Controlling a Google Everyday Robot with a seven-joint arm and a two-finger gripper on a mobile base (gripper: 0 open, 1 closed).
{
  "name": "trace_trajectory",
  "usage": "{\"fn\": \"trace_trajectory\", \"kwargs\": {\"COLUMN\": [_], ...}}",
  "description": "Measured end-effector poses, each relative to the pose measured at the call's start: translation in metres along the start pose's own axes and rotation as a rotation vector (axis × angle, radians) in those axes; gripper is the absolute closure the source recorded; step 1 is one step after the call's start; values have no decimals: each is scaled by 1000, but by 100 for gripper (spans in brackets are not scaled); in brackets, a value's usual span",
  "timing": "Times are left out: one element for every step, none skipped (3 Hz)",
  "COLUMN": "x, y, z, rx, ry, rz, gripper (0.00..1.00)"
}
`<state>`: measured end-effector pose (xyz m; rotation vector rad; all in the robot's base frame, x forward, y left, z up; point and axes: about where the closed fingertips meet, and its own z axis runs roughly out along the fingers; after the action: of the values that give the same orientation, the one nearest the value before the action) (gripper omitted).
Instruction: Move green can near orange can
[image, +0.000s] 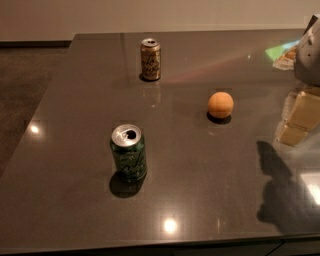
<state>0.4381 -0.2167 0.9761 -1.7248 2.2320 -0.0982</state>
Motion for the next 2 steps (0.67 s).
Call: {"fn": "trace_trajectory", "kwargs": {"x": [0,-15], "y": [0,2], "z": [0,1], "rx": [0,-22], "ry": [0,-39], "rz": [0,-4], "gripper": [0,0]}}
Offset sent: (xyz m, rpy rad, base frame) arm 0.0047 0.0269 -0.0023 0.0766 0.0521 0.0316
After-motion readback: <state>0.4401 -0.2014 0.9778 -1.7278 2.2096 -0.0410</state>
